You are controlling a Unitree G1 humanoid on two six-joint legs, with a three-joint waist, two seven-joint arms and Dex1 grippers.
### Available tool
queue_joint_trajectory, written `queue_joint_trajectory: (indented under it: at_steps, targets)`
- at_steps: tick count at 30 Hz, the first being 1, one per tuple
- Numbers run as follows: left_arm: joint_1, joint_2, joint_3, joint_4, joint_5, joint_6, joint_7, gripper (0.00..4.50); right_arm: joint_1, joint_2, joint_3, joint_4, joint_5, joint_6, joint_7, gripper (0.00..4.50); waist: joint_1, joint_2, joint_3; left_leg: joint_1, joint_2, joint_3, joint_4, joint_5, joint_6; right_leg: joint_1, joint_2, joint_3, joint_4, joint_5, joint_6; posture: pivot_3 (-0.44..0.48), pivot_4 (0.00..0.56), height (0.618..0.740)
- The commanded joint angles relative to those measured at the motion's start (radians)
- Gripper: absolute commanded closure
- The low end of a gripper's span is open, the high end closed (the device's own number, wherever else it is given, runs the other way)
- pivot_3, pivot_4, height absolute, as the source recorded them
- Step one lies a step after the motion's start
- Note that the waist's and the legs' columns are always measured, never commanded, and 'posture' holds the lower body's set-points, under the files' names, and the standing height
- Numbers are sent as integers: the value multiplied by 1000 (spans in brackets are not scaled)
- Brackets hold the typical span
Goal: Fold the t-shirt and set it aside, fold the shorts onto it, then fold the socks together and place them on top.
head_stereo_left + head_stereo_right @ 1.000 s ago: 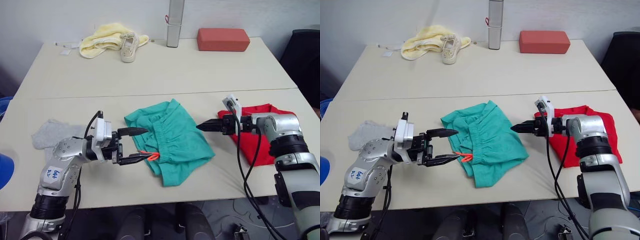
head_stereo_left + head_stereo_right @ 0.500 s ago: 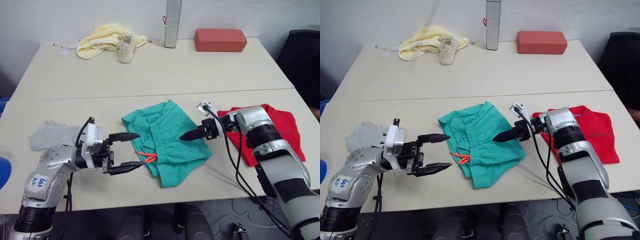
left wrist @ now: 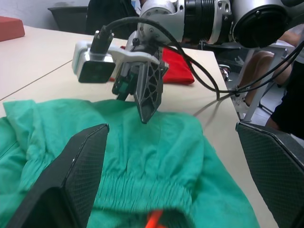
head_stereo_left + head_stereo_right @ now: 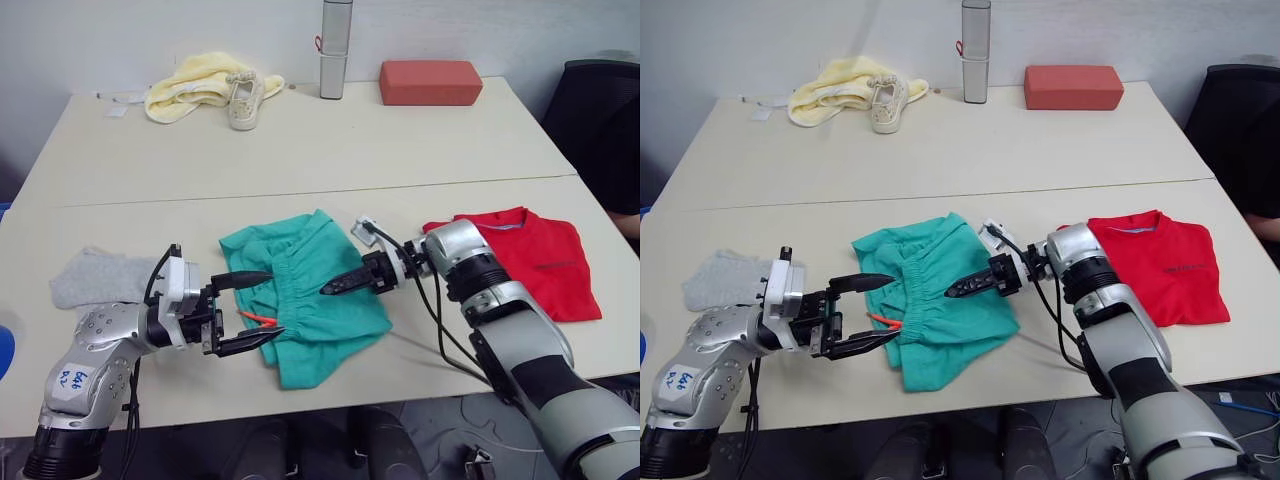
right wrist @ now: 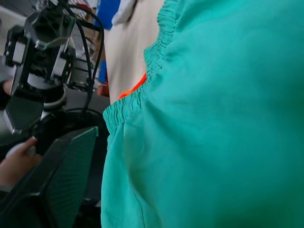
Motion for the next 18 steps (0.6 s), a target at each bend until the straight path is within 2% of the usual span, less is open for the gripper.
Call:
queue_joint_trajectory:
  at_steps: [1, 6, 10, 12, 18]
  targets:
    - [50, 8, 33, -47, 2, -27, 9, 0, 24, 21, -54, 24, 33, 22, -29, 1243, -1, 0, 0, 0, 0, 0, 0, 0, 0, 0, 0, 0, 0, 0, 0, 0, 150, 740]
    - [60, 2, 40, -46, 2, -40, 32, 0, 56, 40, -231, -27, 118, 43, -169, 3033, 3, 1, 0, -2, 0, 0, 1, 0, 0, -1, -1, 0, 0, 0, 0, 0, 150, 740]
    - [53, 0, 40, -43, -28, -19, 40, 0, 119, 33, -382, -185, 224, 126, -273, 4313, 7, 1, 0, -2, 0, 0, 1, 0, 0, -2, -2, 0, 2, 0, 0, 0, 150, 740]
    - [49, 0, 40, -42, -40, -9, 42, 0, 154, 27, -425, -268, 268, 170, -309, 4478, 9, 1, 1, -2, 0, 0, 0, 0, -1, -2, -1, 1, 1, 0, 0, 0, 150, 740]
    - [-11, -28, 18, 11, -46, -1, 38, 0, 269, 40, -747, -573, 472, 270, -544, 4478, 29, 3, 2, -4, -1, 0, 0, 0, 0, -3, -1, 0, 0, 0, 0, 0, 150, 740]
